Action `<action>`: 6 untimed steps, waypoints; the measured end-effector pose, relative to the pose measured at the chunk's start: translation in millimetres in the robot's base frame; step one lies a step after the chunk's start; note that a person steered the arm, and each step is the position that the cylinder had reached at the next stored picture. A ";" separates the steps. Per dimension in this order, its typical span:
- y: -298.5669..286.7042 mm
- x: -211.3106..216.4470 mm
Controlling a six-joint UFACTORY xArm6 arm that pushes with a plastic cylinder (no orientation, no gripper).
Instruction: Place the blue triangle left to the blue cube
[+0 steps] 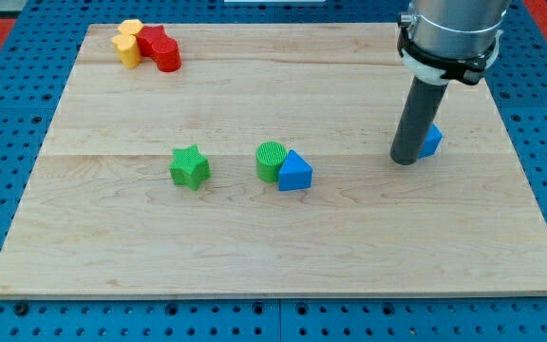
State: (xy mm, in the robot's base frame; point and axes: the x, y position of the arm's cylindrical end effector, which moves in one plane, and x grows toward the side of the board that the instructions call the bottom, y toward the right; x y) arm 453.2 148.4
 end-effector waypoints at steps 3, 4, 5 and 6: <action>-151.4 43.7; -137.9 -2.0; -119.7 -5.8; -103.3 -5.9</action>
